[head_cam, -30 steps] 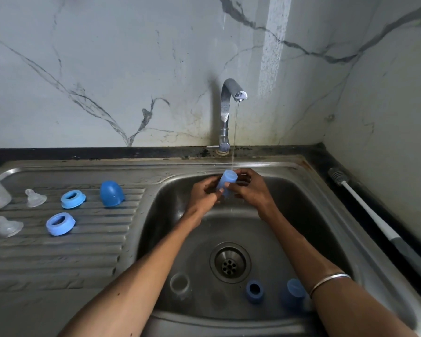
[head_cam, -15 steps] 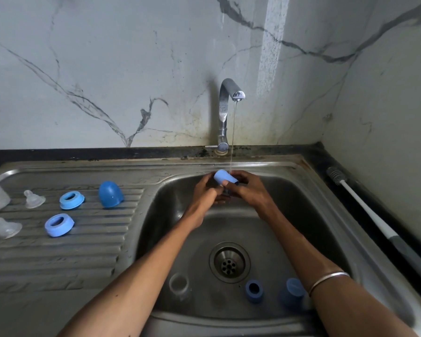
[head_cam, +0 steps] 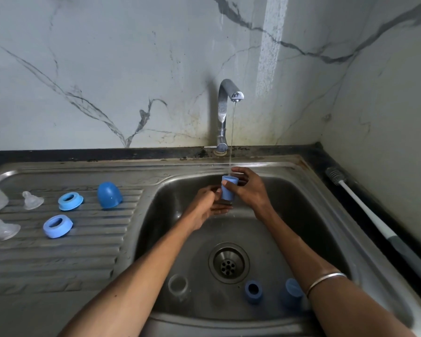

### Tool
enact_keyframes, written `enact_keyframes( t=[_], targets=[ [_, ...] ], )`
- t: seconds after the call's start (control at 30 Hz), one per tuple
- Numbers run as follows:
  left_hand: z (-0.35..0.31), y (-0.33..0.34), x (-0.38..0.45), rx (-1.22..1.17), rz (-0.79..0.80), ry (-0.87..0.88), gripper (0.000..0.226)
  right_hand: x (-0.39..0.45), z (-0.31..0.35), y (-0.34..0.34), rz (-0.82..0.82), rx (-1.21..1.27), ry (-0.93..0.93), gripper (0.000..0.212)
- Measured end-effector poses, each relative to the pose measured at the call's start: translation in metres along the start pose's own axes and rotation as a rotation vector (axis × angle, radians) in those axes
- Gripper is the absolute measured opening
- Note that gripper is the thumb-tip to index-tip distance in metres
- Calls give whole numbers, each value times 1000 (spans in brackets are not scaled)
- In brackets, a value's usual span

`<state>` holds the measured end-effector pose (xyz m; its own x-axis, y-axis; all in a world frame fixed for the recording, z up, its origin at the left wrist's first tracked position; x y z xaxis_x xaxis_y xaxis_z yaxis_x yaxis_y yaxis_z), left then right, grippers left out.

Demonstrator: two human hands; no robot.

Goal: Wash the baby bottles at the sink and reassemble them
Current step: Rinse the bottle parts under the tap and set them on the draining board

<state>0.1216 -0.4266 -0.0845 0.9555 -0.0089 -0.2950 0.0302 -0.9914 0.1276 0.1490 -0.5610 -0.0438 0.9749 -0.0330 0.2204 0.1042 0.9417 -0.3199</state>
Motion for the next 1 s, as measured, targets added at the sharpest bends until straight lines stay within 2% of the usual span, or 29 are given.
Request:
enact_keyframes(
  t=[0.13,0.43,0.67,0.87,1.0],
  targets=[
    [-4,3,-2,-51,13,24,31,-1,0,4,45,-53,-6,60],
    [-8,-4,4,-32,-54,97,28,-3,5,-4,2,-10,-34,51],
    [-9,-8,5,6,-101,126,28,-2,5,-4,13,-41,-41,57],
    [-18,-6,1,69,-99,241,30,1,2,1,61,-166,-50,61],
    [-20,-4,-3,145,-101,286,33,3,-2,-4,9,-197,-35,57]
  ],
)
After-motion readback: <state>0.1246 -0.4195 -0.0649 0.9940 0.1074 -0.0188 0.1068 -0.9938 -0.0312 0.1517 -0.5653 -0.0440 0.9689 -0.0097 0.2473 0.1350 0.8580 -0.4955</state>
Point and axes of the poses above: each hand's wrist, its own x-axis towards the middle knuckle, its own y-axis out of the palm, z = x × y, the point moved 7 cm from there along x, towards the middle knuckle, and after that the axes turned 3 degrees about -z, right-handed, at the moved point
